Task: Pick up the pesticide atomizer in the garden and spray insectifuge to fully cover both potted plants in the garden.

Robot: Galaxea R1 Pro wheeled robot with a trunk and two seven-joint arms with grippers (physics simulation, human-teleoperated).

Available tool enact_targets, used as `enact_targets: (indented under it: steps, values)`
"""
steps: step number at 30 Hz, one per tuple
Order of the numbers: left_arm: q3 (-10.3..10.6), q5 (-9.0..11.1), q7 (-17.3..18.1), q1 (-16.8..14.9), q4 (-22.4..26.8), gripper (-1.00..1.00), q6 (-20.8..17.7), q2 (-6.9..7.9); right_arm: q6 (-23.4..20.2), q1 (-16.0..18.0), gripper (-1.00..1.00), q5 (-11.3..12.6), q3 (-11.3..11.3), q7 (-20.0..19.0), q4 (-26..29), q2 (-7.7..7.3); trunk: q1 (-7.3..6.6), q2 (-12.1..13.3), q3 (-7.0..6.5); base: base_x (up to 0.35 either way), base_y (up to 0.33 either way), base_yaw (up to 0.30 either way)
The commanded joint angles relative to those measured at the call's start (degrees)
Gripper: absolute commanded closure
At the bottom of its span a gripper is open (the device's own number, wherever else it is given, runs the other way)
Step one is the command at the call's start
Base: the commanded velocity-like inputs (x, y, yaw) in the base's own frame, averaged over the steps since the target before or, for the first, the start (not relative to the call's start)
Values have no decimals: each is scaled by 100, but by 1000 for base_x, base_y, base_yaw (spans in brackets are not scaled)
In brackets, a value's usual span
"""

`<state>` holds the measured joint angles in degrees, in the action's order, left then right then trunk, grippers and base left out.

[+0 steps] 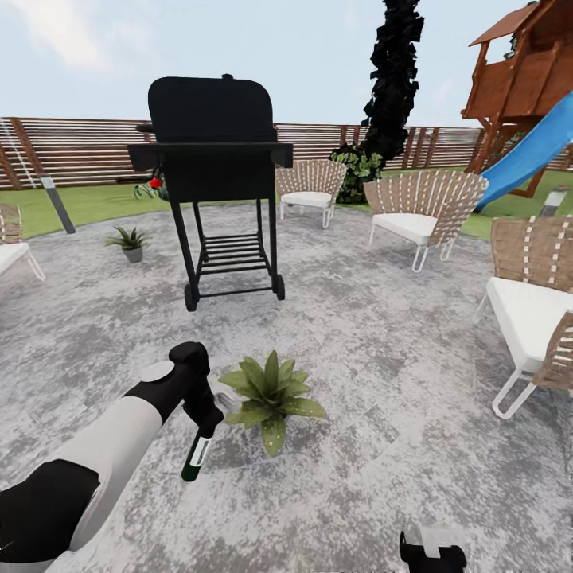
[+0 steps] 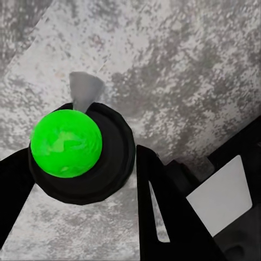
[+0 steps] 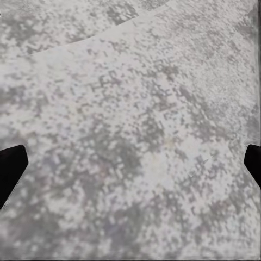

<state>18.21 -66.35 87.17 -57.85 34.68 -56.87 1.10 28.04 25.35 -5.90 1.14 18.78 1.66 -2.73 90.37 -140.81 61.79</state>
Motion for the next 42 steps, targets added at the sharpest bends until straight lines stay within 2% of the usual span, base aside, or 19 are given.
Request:
enact_targets:
  steps: [1, 11, 17, 19, 23, 25, 28, 31, 39, 42]
  values:
    - [26, -36, 54, 0, 12, 100, -61, 0, -1, 5, -100, -60, 9, 55, -8, -1, -1, -2, 5, 1, 314, -288]
    - [39, -27, 54, 73, 4, 100, -39, -17, -1, 5, -100, -60, 1, 55, 0, -8, -1, -2, 5, 96, 303, -276]
    - [44, -34, 54, 89, -1, 100, -20, -20, 7, 5, -100, -60, 1, 55, -6, -18, -1, -2, 5, 231, 246, -37]
    - [64, -35, 54, 90, -5, 100, -13, -15, 8, 5, -100, -60, 1, 55, 0, -95, -1, -2, 5, 56, 56, -1]
    - [64, -41, 54, 81, 2, 100, -9, -22, 8, 5, -100, -60, 0, 55, 1, -111, -1, -2, 5, 13, 13, 0]
    - [61, -35, 63, 27, 4, 100, -9, -46, 8, 5, -100, -60, 0, 55, 1, -112, -1, -2, 5, 2, 2, 0]
    - [67, -17, 77, -71, 4, 100, -4, -174, 8, 5, -100, -55, 0, 55, 3, -113, -1, -2, 5, 0, 0, 0]
    - [81, -18, 87, -114, 10, 100, -8, -217, 8, 5, -100, -52, 0, 55, 8, -108, -1, -2, 1, 0, 0, -82]
    - [113, -12, 79, -48, -79, 100, 5, -172, 8, 5, -100, -52, 0, 55, 10, -113, -1, -2, -19, 0, 23, -231]
    - [105, -27, 51, 225, -123, 100, 17, -56, 8, 5, -100, -52, 0, 55, 10, -113, -1, -2, -20, 0, 41, -256]
